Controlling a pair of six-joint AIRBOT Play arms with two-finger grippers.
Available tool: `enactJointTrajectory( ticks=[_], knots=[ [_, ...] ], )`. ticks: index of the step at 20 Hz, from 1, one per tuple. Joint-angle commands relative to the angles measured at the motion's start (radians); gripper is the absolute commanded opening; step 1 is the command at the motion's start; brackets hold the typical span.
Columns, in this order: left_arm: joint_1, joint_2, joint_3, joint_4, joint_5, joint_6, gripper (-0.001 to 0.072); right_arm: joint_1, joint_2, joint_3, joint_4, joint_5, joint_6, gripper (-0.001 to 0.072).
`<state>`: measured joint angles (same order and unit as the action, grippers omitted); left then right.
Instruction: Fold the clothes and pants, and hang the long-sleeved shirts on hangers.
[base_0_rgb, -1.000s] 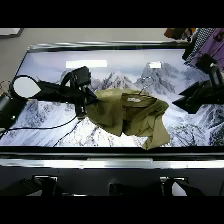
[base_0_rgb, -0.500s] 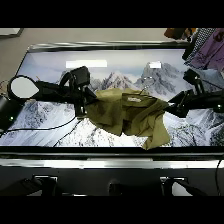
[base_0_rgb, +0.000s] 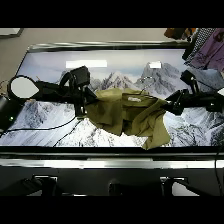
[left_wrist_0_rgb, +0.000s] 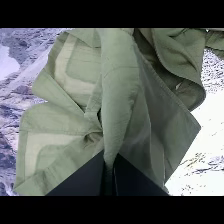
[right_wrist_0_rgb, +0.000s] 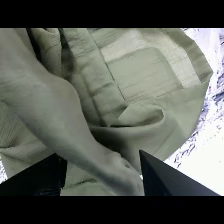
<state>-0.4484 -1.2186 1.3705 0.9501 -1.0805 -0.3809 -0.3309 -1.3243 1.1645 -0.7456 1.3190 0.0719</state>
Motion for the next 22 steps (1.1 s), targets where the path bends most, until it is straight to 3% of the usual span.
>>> enactJointTrajectory(
  ticks=[1, 4, 7, 10, 13, 14, 16, 20, 22],
  knots=[
    [0.0, 0.0, 0.0, 0.0, 0.0, 0.0, 0.0018, 0.0, -0.026, 0.0, 0.018, -0.008, -0.009, 0.0522],
    [0.0, 0.0, 0.0, 0.0, 0.0, 0.0, 0.0018, 0.015, -0.053, 0.0, 0.058, -0.011, -0.046, 0.0518],
    [0.0, 0.0, 0.0, 0.0, 0.0, 0.0, 0.0018, 0.079, -0.068, 0.0, 0.025, -0.01, -0.061, 0.034],
    [0.0, 0.0, 0.0, 0.0, -0.001, 0.0, 0.0018, 0.089, -0.056, 0.001, -0.017, 0.058, -0.056, 0.0039],
    [0.0, -0.004, 0.0, 0.0, 0.0, -0.001, 0.0025, 0.089, 0.019, 0.001, -0.079, 0.085, 0.002, 0.002],
    [0.0, -0.005, 0.0, 0.0, 0.0, -0.005, 0.0069, 0.089, 0.056, 0.001, -0.094, 0.091, 0.042, 0.0018],
    [0.0, -0.01, 0.0, 0.005, 0.008, -0.047, 0.0301, 0.089, 0.134, 0.001, -0.133, 0.123, 0.096, 0.0017],
    [0.0, -0.013, 0.0, 0.089, 0.106, -0.182, 0.0341, 0.089, 0.306, 0.001, -0.198, 0.154, 0.163, 0.0016],
    [0.001, -0.013, 0.0, 0.125, 0.2, -0.28, 0.0648, 0.089, 0.381, 0.001, -0.236, 0.168, 0.242, 0.0016]
  ],
)
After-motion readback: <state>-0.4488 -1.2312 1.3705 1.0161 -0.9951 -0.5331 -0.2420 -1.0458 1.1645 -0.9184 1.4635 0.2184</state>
